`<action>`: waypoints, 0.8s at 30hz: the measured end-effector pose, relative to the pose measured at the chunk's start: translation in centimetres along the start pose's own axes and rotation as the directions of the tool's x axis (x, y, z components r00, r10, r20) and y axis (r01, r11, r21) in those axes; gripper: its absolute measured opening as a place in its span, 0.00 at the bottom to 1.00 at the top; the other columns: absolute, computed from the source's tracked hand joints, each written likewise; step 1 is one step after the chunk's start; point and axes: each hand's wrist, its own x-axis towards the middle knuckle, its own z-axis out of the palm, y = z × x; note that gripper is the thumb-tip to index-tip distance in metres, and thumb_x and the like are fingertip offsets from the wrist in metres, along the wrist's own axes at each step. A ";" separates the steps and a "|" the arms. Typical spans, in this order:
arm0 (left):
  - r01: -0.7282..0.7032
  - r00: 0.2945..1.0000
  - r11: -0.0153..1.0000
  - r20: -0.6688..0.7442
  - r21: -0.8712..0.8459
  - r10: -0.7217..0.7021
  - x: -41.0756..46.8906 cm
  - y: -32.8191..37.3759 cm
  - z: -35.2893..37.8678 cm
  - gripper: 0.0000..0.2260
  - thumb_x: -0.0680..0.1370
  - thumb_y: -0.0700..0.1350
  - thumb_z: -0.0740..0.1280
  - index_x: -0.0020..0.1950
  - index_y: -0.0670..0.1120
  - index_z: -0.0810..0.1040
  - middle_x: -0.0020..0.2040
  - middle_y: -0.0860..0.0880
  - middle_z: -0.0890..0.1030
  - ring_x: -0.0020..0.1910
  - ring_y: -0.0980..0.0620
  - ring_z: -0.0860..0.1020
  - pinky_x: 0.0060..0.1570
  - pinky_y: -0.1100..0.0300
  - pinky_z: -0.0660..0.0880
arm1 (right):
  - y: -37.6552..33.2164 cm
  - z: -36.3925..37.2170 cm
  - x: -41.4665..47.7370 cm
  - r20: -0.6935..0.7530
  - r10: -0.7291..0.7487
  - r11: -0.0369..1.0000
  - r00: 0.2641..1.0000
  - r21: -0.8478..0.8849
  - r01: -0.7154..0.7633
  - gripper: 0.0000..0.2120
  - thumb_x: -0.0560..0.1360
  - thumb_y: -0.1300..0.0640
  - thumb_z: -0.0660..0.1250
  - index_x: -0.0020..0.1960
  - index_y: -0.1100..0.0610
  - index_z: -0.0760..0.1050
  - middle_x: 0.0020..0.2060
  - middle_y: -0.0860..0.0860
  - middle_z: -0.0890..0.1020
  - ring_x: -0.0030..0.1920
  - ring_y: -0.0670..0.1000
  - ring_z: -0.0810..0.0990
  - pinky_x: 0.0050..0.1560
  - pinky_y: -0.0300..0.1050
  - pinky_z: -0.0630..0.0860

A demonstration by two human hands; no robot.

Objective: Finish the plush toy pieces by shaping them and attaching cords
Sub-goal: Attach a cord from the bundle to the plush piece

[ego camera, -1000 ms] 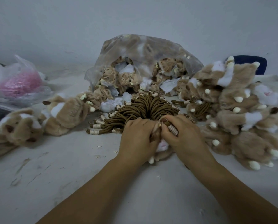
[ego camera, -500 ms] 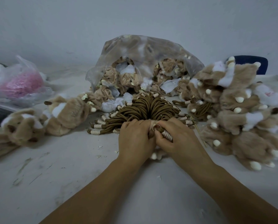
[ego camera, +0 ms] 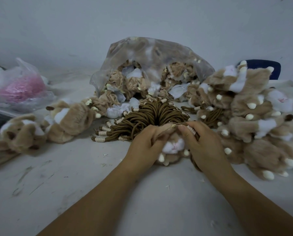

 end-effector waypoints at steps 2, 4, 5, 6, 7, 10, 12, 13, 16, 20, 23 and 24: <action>0.044 0.999 0.985 0.001 -0.167 -0.045 -0.2 0.4 -0.1 0.08 0.82 0.52 0.63 0.52 0.55 0.82 0.45 0.54 0.83 0.45 0.60 0.81 0.43 0.65 0.76 | -0.2 0.0 -0.1 0.067 0.021 0.997 0.997 0.074 -0.026 0.08 0.77 0.44 0.61 0.49 0.46 0.76 0.42 0.38 0.76 0.45 0.37 0.73 0.44 0.23 0.65; 0.108 0.993 0.947 -0.004 -0.303 -0.114 -0.3 1.0 -0.3 0.11 0.78 0.60 0.61 0.44 0.63 0.82 0.41 0.59 0.84 0.40 0.64 0.81 0.36 0.72 0.74 | -0.4 0.1 -0.3 0.187 0.069 0.978 0.980 0.179 -0.103 0.14 0.71 0.36 0.60 0.53 0.40 0.73 0.48 0.38 0.75 0.49 0.35 0.73 0.45 0.24 0.67; 0.115 0.992 0.946 -0.017 -0.302 -0.126 -0.3 1.0 -0.3 0.13 0.76 0.63 0.59 0.40 0.63 0.81 0.38 0.60 0.84 0.37 0.65 0.81 0.34 0.72 0.73 | -0.4 0.4 -0.4 0.250 0.075 0.972 0.965 0.197 -0.126 0.15 0.71 0.36 0.62 0.54 0.40 0.72 0.49 0.39 0.74 0.50 0.34 0.73 0.46 0.25 0.68; 0.115 0.991 0.950 -0.024 -0.291 -0.128 -0.3 0.9 -0.3 0.16 0.75 0.65 0.57 0.38 0.61 0.81 0.35 0.59 0.83 0.35 0.64 0.80 0.34 0.72 0.73 | -0.4 0.7 -0.6 0.300 0.062 0.976 0.952 0.183 -0.122 0.12 0.72 0.40 0.65 0.54 0.43 0.72 0.49 0.40 0.74 0.49 0.35 0.73 0.45 0.26 0.68; 0.113 0.992 0.948 -0.024 -0.296 -0.125 -0.3 0.6 -0.3 0.20 0.75 0.67 0.56 0.38 0.59 0.81 0.35 0.58 0.83 0.35 0.64 0.80 0.34 0.72 0.73 | -0.4 0.9 -0.7 0.320 0.041 0.982 0.947 0.164 -0.098 0.08 0.74 0.45 0.66 0.51 0.46 0.73 0.46 0.42 0.75 0.47 0.36 0.74 0.42 0.28 0.68; 0.123 0.992 0.910 0.045 -0.395 -0.115 -0.3 0.4 -0.3 0.27 0.76 0.72 0.54 0.48 0.55 0.83 0.44 0.56 0.85 0.45 0.61 0.82 0.41 0.71 0.75 | -0.1 1.1 -0.6 0.213 0.065 0.977 0.975 0.184 -0.105 0.02 0.76 0.54 0.65 0.45 0.49 0.72 0.38 0.45 0.78 0.39 0.39 0.76 0.36 0.30 0.69; 0.104 0.991 0.923 0.113 -0.370 -0.066 -0.2 0.6 -0.2 0.24 0.71 0.74 0.58 0.56 0.61 0.76 0.51 0.64 0.81 0.51 0.64 0.79 0.46 0.70 0.75 | 0.4 0.7 -0.2 0.096 0.218 0.924 0.971 0.299 -0.237 0.02 0.77 0.53 0.63 0.45 0.46 0.72 0.38 0.43 0.80 0.41 0.39 0.77 0.41 0.35 0.72; 0.108 0.987 0.932 0.153 -0.347 -0.057 -0.1 0.8 -0.1 0.22 0.69 0.73 0.62 0.58 0.65 0.73 0.53 0.69 0.79 0.53 0.68 0.78 0.47 0.71 0.75 | 0.7 0.5 0.1 0.057 0.295 0.880 0.954 0.372 -0.295 0.02 0.77 0.52 0.63 0.47 0.45 0.73 0.40 0.42 0.81 0.43 0.40 0.79 0.44 0.38 0.73; 0.140 0.972 0.951 0.220 -0.276 -0.079 0.1 0.4 0.3 0.20 0.69 0.64 0.70 0.60 0.65 0.73 0.54 0.68 0.79 0.53 0.67 0.78 0.48 0.71 0.76 | 1.4 0.6 0.3 0.048 0.406 0.769 0.913 0.521 -0.370 0.05 0.78 0.49 0.61 0.49 0.44 0.76 0.43 0.41 0.83 0.46 0.40 0.81 0.48 0.42 0.76; 0.169 0.985 0.950 0.087 -0.261 -0.152 0.3 0.1 0.3 0.06 0.72 0.48 0.64 0.46 0.58 0.78 0.40 0.59 0.81 0.40 0.60 0.78 0.37 0.66 0.74 | 1.7 1.3 0.3 0.029 0.440 0.737 0.898 0.559 -0.379 0.05 0.78 0.48 0.63 0.50 0.46 0.77 0.45 0.44 0.83 0.48 0.43 0.81 0.50 0.46 0.77; 0.294 0.951 0.755 0.103 -0.586 -0.291 0.8 -0.1 0.3 0.12 0.79 0.41 0.64 0.41 0.56 0.80 0.37 0.55 0.81 0.39 0.58 0.78 0.38 0.62 0.75 | 2.0 1.3 0.6 -0.020 0.463 0.737 0.886 0.564 -0.372 0.04 0.75 0.46 0.65 0.44 0.45 0.76 0.40 0.43 0.83 0.43 0.41 0.81 0.46 0.44 0.76; 0.334 0.936 0.657 0.158 -0.676 -0.314 0.9 0.0 0.3 0.11 0.79 0.39 0.65 0.42 0.54 0.80 0.38 0.52 0.82 0.39 0.56 0.79 0.38 0.61 0.76 | 2.0 1.3 0.6 -0.014 0.473 0.725 0.881 0.574 -0.380 0.05 0.75 0.45 0.66 0.44 0.45 0.76 0.40 0.42 0.83 0.42 0.41 0.82 0.44 0.43 0.76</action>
